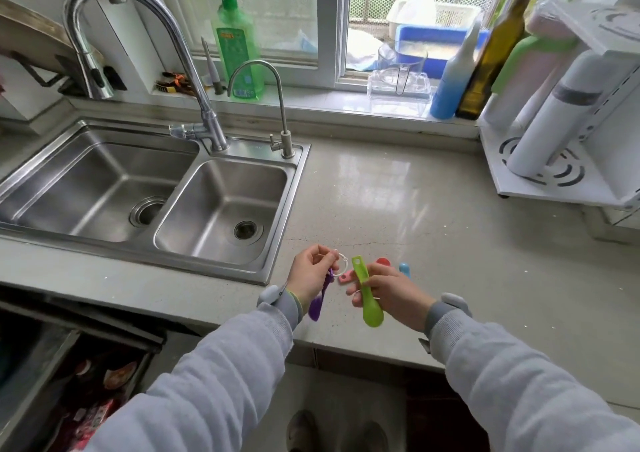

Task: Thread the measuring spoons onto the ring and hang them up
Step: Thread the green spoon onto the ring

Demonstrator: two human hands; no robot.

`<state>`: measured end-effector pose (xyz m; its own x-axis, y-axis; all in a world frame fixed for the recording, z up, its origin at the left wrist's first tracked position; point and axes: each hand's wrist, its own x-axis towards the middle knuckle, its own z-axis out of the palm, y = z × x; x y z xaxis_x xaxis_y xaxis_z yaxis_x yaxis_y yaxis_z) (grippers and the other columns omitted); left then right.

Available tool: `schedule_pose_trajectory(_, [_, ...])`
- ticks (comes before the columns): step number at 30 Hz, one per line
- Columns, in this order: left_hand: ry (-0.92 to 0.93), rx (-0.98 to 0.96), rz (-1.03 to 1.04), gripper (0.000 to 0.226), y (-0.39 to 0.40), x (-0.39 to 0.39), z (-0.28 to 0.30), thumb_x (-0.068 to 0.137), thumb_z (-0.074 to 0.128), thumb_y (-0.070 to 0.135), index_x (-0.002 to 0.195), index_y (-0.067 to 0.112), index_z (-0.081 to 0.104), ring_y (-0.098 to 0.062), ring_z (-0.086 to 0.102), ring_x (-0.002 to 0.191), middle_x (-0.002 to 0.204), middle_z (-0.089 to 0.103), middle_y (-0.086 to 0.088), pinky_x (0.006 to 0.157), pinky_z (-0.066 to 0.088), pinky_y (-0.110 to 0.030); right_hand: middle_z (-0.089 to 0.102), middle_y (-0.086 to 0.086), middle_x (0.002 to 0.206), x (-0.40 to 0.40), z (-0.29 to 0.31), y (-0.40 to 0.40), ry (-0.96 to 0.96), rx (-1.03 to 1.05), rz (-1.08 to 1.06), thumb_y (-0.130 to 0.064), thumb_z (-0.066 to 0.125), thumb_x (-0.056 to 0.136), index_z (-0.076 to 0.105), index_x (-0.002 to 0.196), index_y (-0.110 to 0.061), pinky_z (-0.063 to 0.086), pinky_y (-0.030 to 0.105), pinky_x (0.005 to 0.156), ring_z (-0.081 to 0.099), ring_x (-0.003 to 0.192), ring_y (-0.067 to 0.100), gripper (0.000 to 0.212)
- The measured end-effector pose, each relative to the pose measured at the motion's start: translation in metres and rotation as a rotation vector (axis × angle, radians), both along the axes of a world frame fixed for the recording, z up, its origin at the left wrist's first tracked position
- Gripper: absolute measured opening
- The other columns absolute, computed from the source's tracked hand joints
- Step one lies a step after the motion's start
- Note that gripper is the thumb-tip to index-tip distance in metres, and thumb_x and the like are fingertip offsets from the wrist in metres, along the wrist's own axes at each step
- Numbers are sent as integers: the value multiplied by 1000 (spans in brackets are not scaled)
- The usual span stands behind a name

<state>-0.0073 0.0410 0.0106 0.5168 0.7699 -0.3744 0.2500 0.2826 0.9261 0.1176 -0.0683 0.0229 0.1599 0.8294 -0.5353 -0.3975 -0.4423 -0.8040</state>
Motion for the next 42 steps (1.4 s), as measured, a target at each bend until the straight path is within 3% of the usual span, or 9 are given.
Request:
schedule_pose_trajectory(4, [-29,-45,-6,10,-5,7,9,92,54,14,87,9,60,-12,53,61,70,59,-2,61,46,-22,65,19,92,1,12,-10,3,39,3,8,36,90,54,115,10,57,29,66,65,70,21,31])
schedule_pose_trajectory(9, [-41,-18,-20,11,-11,14,17,93,53,15,85,9,59,-13,53,63,70,58,-1,56,46,-19,67,3,79,-5,25,-18,-207,54,18,3,37,93,57,112,-3,50,23,60,62,55,6,28])
schedule_pose_trajectory(12, [-19,38,-29,13,-15,17,16,92,53,18,86,9,60,-13,55,65,71,59,-1,62,47,-22,64,1,74,-12,29,-18,-362,51,32,-4,36,95,59,102,-11,45,22,57,56,54,8,25])
schedule_pose_trajectory(20, [-28,145,39,15,-18,20,18,90,57,19,85,6,60,-14,51,57,67,57,-5,53,45,-22,57,4,68,-17,27,-14,-412,103,4,-2,33,94,56,106,8,40,19,53,49,54,7,27])
schedule_pose_trajectory(26, [-45,160,30,14,-20,19,17,90,57,15,81,5,58,-9,52,52,64,56,-4,45,43,-14,55,3,64,-16,28,-10,-452,152,-12,1,33,94,56,99,3,38,18,52,48,52,6,24])
schedule_pose_trajectory(32, [-83,32,107,12,-17,17,15,92,55,14,81,9,58,-11,52,53,67,57,-4,49,48,-17,52,-10,65,-12,18,-15,-952,132,191,-13,40,96,56,86,-11,35,22,57,42,54,4,19])
schedule_pose_trajectory(35, [-136,-73,149,14,-18,18,16,93,54,16,82,9,59,-13,58,60,73,61,-4,55,54,-22,56,-5,72,-13,16,-17,-1158,155,202,-13,41,95,56,93,-11,40,28,60,48,60,6,16])
schedule_pose_trajectory(37, [-144,-104,160,15,-19,19,16,94,52,17,84,9,59,-15,59,63,75,61,-5,56,56,-24,57,-2,79,-13,12,-16,-1212,158,196,-13,42,94,58,97,-9,41,31,65,52,69,16,17])
schedule_pose_trajectory(42, [-161,-106,131,14,-11,20,17,95,50,18,86,9,57,-23,61,72,76,61,-7,69,57,-39,58,4,87,-12,1,-14,-1237,80,305,-18,44,93,57,96,-10,36,29,67,52,80,20,16])
